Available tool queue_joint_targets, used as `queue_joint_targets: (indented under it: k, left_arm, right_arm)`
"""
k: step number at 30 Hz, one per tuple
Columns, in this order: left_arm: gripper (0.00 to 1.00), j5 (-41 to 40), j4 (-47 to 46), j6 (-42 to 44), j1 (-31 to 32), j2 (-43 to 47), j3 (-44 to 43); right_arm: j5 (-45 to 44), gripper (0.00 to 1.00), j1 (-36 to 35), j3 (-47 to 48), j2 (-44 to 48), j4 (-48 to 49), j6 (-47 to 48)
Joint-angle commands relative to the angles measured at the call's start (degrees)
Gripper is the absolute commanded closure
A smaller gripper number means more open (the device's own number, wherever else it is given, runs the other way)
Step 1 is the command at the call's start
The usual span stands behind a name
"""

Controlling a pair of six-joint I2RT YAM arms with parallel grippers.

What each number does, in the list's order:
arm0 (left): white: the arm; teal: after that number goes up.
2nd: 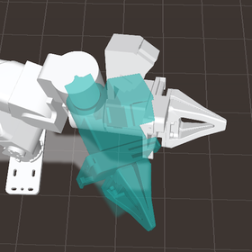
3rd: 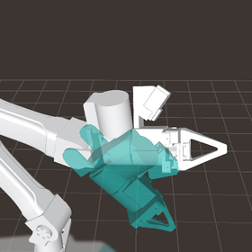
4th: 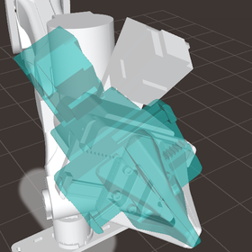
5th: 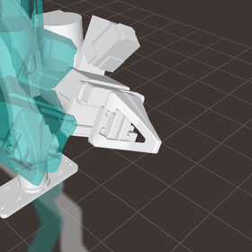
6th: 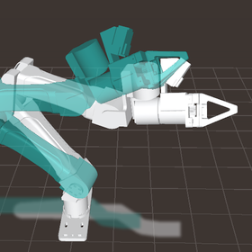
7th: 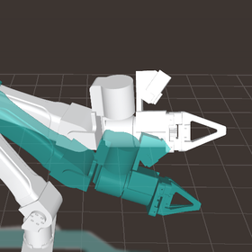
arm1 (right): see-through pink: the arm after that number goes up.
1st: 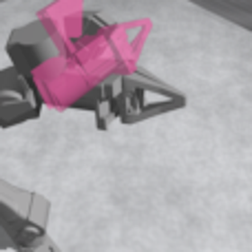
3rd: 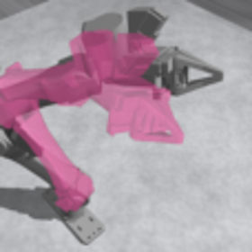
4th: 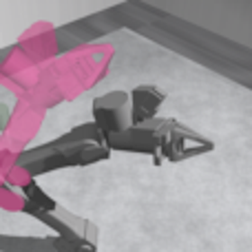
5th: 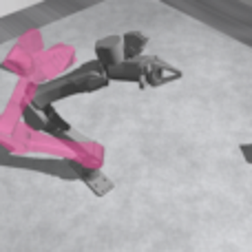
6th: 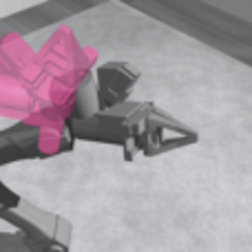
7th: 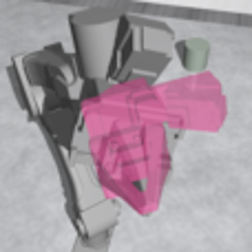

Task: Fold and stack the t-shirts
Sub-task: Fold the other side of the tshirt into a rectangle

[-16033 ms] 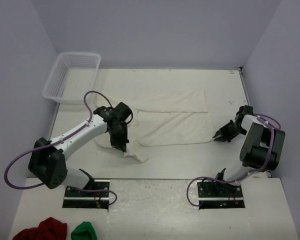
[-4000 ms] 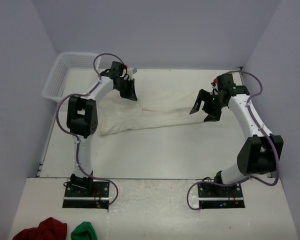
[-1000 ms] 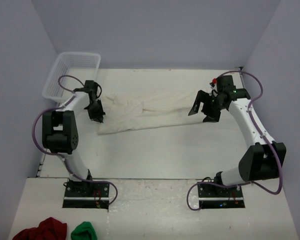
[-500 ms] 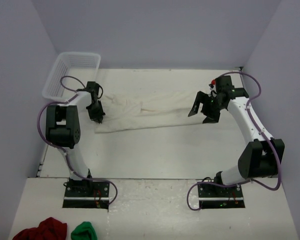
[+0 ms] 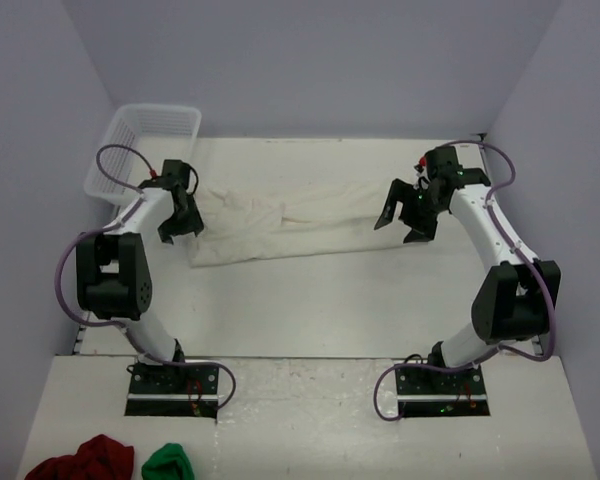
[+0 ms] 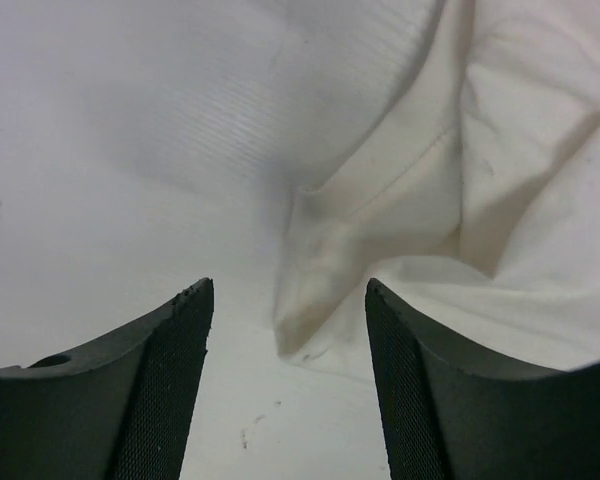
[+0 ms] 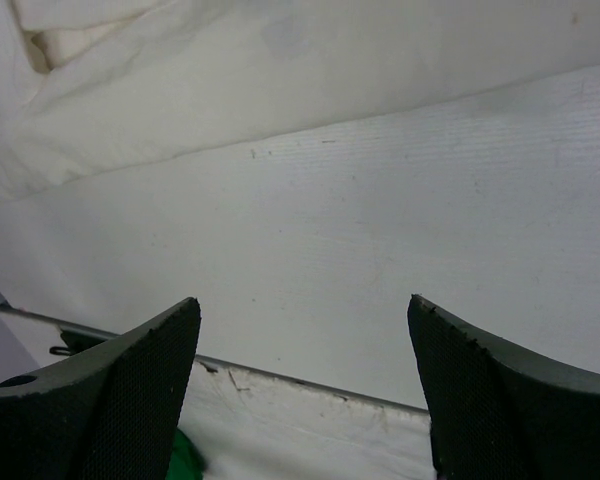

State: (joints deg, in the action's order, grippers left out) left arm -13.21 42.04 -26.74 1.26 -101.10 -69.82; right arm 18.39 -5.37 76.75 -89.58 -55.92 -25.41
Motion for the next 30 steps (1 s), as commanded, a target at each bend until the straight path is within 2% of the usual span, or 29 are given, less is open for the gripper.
queue_joint_targets:
  k: [1, 7, 10, 12, 13, 14, 15, 16, 17, 19, 25, 30]
  left_arm:
    - [0.36, -8.4, 1.46, -2.79, 0.06, 8.01, -4.26]
    - [0.35, -10.17, 3.56, -1.39, 3.04, 12.51, -12.43]
    - [0.41, -6.93, 4.45, -0.69, 5.68, 10.58, -14.73]
    - [0.62, -2.12, 3.32, -0.59, 6.82, 9.09, -13.15]
    - [0.78, 0.18, 1.92, -0.42, 7.09, 8.47, -12.62]
    - [1.0, 4.29, 0.95, -0.42, 7.61, 7.07, -11.05]
    - [1.0, 6.68, -0.72, -0.16, 7.88, 6.19, -10.34]
    - [1.0, 9.41, -1.08, 0.02, 8.14, 5.05, -9.81]
    - [1.0, 14.22, -1.61, 0.2, 8.76, 2.69, -9.72]
    - [1.0, 18.21, -2.84, 0.81, 9.73, 0.56, -9.98]
    - [1.0, 17.87, -3.28, 0.73, 12.01, -5.5, -13.75]
    - [1.0, 19.28, -3.81, 0.46, 12.01, -11.13, -17.36]
  right_arm:
    - [-1.43, 0.15, -0.52, 4.37, -1.29, 0.9, 0.98]
    - [-1.69, 0.14, -0.96, 8.06, -4.19, 0.2, 1.68]
    - [-2.31, 0.15, -0.96, 9.99, -6.39, -0.42, 1.77]
    - [-2.22, 0.18, -1.05, 11.14, -7.62, -0.16, 1.68]
    - [-2.22, 0.2, -0.96, 11.49, -8.15, 0.02, 1.77]
    - [-2.22, 0.31, -1.05, 12.62, -9.98, 0.11, 2.03]
    - [-2.13, 0.42, -1.05, 13.68, -11.22, -0.15, 2.2]
    - [-2.05, 0.61, -0.96, 14.47, -12.53, -0.5, 2.29]
    - [-2.57, 1.0, -1.05, 16.13, -15.16, -0.59, 2.38]
    - [-2.66, 1.0, -1.05, 18.6, -18.25, -2.25, 2.99]
    - [-3.1, 1.0, -0.96, 30.63, -29.5, -6.3, 4.4]
    - [-3.28, 1.0, -1.14, 30.4, -33.99, -5.0, 4.49]
